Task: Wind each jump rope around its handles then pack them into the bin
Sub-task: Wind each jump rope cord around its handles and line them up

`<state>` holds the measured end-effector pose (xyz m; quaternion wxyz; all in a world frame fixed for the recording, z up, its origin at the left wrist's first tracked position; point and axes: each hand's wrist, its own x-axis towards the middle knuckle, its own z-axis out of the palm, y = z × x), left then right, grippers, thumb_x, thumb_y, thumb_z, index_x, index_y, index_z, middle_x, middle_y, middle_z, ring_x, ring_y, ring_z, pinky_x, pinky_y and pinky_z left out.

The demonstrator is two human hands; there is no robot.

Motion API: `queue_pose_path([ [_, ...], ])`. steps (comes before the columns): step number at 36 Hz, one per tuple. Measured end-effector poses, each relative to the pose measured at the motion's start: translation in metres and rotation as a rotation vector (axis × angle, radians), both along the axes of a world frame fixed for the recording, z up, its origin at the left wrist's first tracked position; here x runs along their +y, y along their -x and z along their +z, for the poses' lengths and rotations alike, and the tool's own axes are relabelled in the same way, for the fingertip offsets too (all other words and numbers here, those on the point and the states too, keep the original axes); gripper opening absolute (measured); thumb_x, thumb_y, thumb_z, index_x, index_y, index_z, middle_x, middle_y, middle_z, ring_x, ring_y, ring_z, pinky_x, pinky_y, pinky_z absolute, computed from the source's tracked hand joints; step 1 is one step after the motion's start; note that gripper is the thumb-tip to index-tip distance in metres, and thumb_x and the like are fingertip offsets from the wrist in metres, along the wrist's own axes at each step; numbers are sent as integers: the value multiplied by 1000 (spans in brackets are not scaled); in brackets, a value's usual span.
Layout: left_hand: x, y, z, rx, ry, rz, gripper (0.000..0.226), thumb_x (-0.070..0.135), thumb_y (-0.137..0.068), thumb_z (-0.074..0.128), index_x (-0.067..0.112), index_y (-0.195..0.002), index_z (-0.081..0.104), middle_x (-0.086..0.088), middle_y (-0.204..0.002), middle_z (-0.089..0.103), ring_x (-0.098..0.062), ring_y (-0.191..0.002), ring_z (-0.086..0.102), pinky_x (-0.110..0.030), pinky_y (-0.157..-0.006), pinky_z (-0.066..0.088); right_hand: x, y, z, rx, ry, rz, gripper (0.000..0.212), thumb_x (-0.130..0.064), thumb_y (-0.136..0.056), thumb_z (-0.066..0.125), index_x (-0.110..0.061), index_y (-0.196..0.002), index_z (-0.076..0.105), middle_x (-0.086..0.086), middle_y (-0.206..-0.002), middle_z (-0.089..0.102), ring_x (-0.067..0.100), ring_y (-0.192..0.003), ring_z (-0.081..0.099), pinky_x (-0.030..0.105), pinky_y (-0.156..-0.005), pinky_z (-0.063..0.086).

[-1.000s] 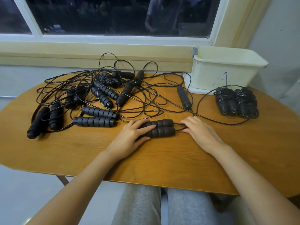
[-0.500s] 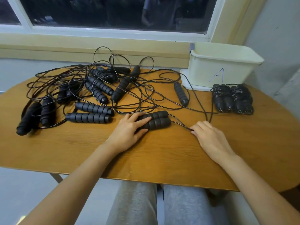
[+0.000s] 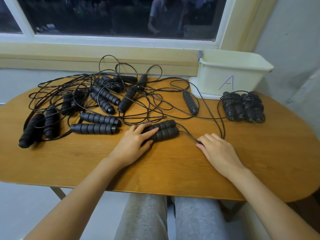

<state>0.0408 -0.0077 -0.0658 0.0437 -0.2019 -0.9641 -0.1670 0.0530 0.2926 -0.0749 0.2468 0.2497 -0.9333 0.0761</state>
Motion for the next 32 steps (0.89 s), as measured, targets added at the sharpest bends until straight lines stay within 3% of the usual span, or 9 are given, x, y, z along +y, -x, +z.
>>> queue_pose_path([
  [3,1,0,1,-7,-10,20,54,38,-101,46,43,-151,26,6,-157,25,-19,-135,28,-39,-111,29,3,2,-4,-1,45,-29,19,-10,-82,78,-5,-99,72,3,-84,68,18,-75,65,21,-56,45],
  [7,2,-4,3,-14,-82,66,52,38,-100,50,41,-150,33,7,-156,32,-18,-132,32,-37,-108,31,0,-1,-7,46,102,-100,15,-11,-78,81,-6,-90,72,3,-79,66,20,-72,64,22,-53,44],
  [17,8,-3,6,21,-42,102,49,35,-99,53,38,-146,41,8,-155,36,-20,-124,39,-37,-100,40,-58,-28,-5,142,46,42,14,-20,-76,80,-11,-79,70,0,-72,64,16,-66,60,24,-49,46],
  [22,7,-2,4,47,-35,97,49,36,-98,54,38,-145,43,9,-154,38,-18,-116,41,-33,-93,42,-84,-31,-10,148,55,66,15,-25,-84,67,-12,-76,68,-1,-70,61,17,-66,58,26,-48,46],
  [28,6,1,4,44,-6,90,49,39,-98,53,39,-145,42,9,-154,38,-18,-119,40,-35,-96,44,-109,-40,-11,199,44,103,27,-28,-92,52,-15,-71,64,-2,-66,57,16,-65,56,26,-48,45],
  [32,7,1,8,34,25,91,49,39,-98,53,39,-146,42,9,-153,37,-18,-123,39,-34,-96,44,-125,-47,-13,201,39,120,22,-29,-85,72,-16,-70,62,-2,-65,55,15,-64,55,25,-48,43],
])
